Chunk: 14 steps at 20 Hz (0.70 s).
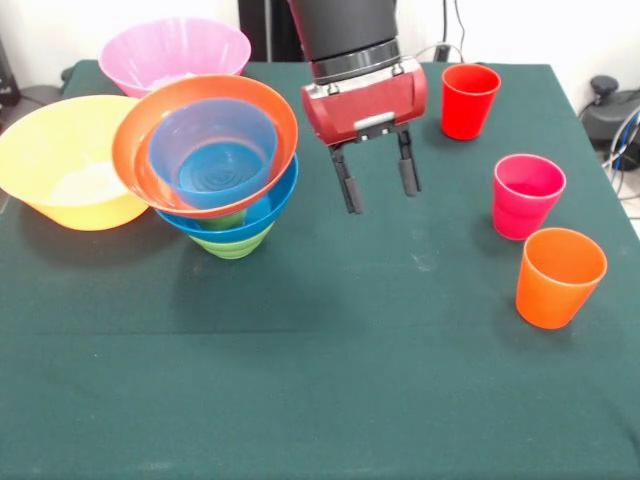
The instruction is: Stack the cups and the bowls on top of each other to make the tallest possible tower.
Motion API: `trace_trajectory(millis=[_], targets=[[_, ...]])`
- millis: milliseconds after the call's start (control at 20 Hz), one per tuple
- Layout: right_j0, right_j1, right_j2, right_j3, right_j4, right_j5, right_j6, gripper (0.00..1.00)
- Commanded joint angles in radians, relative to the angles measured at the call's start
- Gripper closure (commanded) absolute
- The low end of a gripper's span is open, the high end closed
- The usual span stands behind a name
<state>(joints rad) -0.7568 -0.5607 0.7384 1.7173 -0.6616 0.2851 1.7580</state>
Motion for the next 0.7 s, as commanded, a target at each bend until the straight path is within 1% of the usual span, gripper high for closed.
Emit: trace_trajectory(millis=[50,450,700], targets=[[0.018,-0.014,0.05,0.04,-0.003,0.026,-0.03,0.0],[0.025,-0.021,0.053,0.041,-0.005,0.026,-0.013,0.0],[0.044,-0.033,0.045,0.046,0.002,0.019,0.015,0.0]])
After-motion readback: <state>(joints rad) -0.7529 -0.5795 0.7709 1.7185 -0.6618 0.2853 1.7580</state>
